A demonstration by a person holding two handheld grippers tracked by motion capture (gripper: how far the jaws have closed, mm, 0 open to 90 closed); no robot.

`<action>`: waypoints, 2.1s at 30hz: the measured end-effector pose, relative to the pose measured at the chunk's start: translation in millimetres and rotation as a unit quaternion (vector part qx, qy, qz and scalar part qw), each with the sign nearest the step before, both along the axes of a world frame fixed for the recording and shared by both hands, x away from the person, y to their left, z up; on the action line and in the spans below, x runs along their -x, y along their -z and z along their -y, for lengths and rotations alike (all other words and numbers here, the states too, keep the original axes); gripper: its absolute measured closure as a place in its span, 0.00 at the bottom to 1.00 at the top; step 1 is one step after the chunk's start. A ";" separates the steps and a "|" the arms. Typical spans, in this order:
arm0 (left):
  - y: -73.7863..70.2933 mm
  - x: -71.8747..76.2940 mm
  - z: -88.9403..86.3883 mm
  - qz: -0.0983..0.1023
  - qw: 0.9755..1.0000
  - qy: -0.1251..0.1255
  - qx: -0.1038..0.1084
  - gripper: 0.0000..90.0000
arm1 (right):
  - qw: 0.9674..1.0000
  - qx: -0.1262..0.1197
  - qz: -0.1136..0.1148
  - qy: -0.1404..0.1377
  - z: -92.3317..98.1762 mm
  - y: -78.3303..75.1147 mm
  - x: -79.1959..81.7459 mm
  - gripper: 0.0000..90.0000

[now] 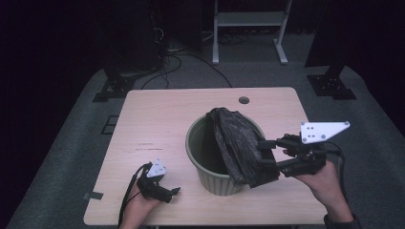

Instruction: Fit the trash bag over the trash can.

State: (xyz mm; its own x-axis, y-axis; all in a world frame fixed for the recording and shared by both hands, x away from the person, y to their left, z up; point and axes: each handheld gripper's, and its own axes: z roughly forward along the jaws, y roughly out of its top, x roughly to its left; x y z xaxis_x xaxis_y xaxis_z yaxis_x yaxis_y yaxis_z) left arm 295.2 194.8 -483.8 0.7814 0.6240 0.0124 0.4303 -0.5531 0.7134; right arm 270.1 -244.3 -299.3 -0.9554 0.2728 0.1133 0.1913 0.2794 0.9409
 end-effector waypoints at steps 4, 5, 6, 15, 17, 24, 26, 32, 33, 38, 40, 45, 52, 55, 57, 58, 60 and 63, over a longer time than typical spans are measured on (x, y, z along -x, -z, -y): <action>-0.1 0.1 0.0 0.000 1.000 0.000 0.000 0.00 | 1.000 -0.002 0.002 -0.004 0.9 7.0 11.3 0.45; -0.1 0.1 0.0 0.000 1.000 0.000 0.000 0.00 | 1.000 -0.003 0.002 -0.008 1.2 8.2 14.6 0.45; -0.1 0.1 0.0 -0.001 1.000 0.000 -0.001 0.00 | 1.000 -0.003 0.005 -0.009 1.0 9.2 17.9 0.45; 0.0 0.2 0.0 0.000 1.000 -0.001 0.000 0.00 | 1.000 0.014 0.019 -0.017 -5.8 16.0 34.0 0.45; 0.0 0.2 0.0 0.000 1.000 -0.001 0.000 0.00 | 0.999 0.020 0.021 -0.019 -9.0 18.4 34.8 0.45; -0.1 0.5 0.0 0.000 1.000 -0.002 0.000 0.00 | 0.999 0.028 0.023 -0.021 -13.9 24.5 32.0 0.87; -0.2 0.6 -0.4 -0.001 1.000 -0.001 0.000 0.00 | 0.999 0.024 0.020 -0.021 -13.7 24.2 29.8 0.98; -4.5 1.6 -6.3 -0.003 1.000 -0.001 0.014 0.00 | 1.000 0.002 0.018 0.001 -13.4 19.3 16.6 1.00; -7.4 2.3 -7.8 0.001 1.000 -0.002 0.019 0.00 | 1.000 -0.002 0.019 0.004 -14.0 18.2 13.8 1.00; -20.5 5.8 -11.7 0.010 0.999 0.002 0.038 0.00 | 1.000 -0.012 0.016 0.009 -20.1 12.3 -1.3 1.00; -28.2 8.0 -12.5 0.018 0.999 0.005 0.048 0.00 | 1.000 -0.012 0.014 0.012 -23.6 10.4 -8.8 1.00; -51.7 12.5 -14.5 0.039 0.997 0.016 0.070 0.00 | 1.000 -0.004 0.008 0.019 -32.9 7.2 -27.4 1.00; -82.1 19.4 -13.9 0.060 0.993 0.035 0.094 0.00 | 0.999 0.001 -0.001 0.039 -39.0 6.2 -48.6 1.00; -99.9 24.6 -10.2 0.069 0.989 0.056 0.120 0.03 | 0.999 -0.006 -0.001 0.044 -37.8 4.6 -52.2 1.00; -119.8 28.0 -2.9 0.081 0.984 0.076 0.138 0.04 | 0.998 -0.017 0.000 0.054 -35.7 -0.3 -57.3 1.00; -119.8 28.0 -2.9 0.081 0.984 0.076 0.138 0.05 | 0.998 -0.017 0.000 0.054 -35.7 -0.3 -57.3 1.00; -138.1 30.1 6.1 0.090 0.979 0.095 0.155 0.06 | 0.998 -0.022 0.003 0.059 -36.2 -4.9 -62.7 1.00; -147.8 30.3 12.2 0.094 0.977 0.106 0.163 0.09 | 0.998 -0.022 0.002 0.060 -38.7 -7.9 -66.3 1.00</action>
